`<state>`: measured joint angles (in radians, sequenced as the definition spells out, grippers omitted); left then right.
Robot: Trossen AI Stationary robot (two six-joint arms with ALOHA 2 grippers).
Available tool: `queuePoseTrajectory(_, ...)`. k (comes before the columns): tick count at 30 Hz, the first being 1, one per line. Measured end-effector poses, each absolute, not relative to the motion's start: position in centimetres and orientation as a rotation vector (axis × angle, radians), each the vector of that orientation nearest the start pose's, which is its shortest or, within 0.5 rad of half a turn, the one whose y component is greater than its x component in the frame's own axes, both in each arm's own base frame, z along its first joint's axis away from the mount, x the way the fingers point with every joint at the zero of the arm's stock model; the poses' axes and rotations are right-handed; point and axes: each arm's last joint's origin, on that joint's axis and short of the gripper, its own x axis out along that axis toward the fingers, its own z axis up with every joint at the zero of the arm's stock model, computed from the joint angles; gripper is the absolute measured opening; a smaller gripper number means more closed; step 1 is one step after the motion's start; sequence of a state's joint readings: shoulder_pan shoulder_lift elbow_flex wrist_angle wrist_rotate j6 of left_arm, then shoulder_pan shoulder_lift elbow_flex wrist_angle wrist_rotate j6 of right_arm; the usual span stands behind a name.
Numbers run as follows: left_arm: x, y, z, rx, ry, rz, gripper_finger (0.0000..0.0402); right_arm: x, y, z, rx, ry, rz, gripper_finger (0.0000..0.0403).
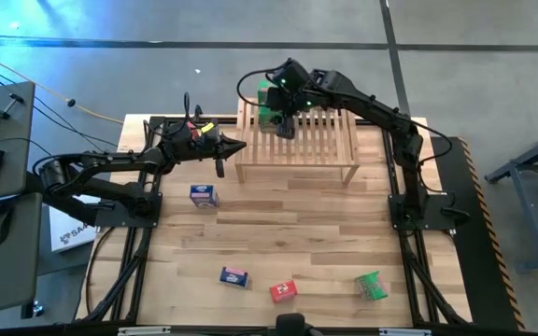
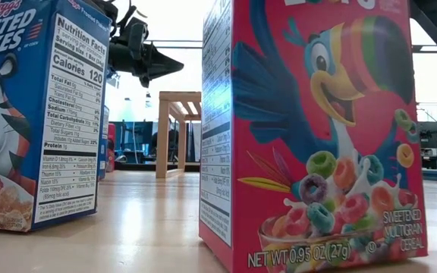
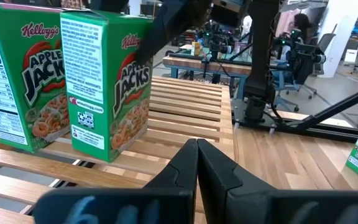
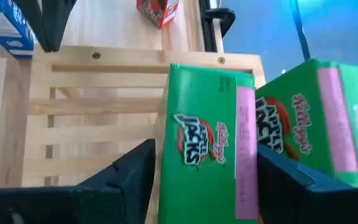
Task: Stack cereal on shelf
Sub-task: Put the top green cereal box on the shelf aligned with the other green cereal box
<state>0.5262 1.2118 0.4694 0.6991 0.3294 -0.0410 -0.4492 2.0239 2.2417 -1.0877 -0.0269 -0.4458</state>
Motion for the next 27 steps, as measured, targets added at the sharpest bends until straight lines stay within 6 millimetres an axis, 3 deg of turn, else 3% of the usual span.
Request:
queuePoseTrajectory(5,21.5,11.4,22.5,-0.059,0.036,0.198,0.0000,38.2,-18.3,38.4,-0.213,0.900,-0.203,0.0216)
queuePoseTrajectory(10,21.5,11.4,22.5,-0.059,0.036,0.198,0.0000,37.6,-17.3,41.0,-0.255,0.859,-0.233,0.0216)
queuePoseTrajectory(16,21.5,11.4,22.4,-0.040,0.044,0.197,0.0000,34.2,-14.5,43.9,-0.270,0.870,-0.228,0.0202)
queuePoseTrajectory(19,21.5,11.4,22.5,-0.036,0.044,0.198,0.0000,32.9,-13.3,44.8,-0.277,0.884,-0.213,0.0167)
queuePoseTrajectory(22,21.5,11.5,22.5,-0.043,0.042,0.206,0.0000,31.8,-12.8,45.0,-0.254,0.904,-0.193,0.0107)
queuePoseTrajectory(25,21.4,11.7,22.5,-0.042,0.042,0.213,0.0000,30.7,-13.2,43.8,-0.168,0.945,-0.165,0.0033)
queuePoseTrajectory(27,21.4,11.7,22.5,-0.040,0.043,0.215,0.0000,30.3,-13.4,42.3,-0.132,0.945,-0.151,0.0009)
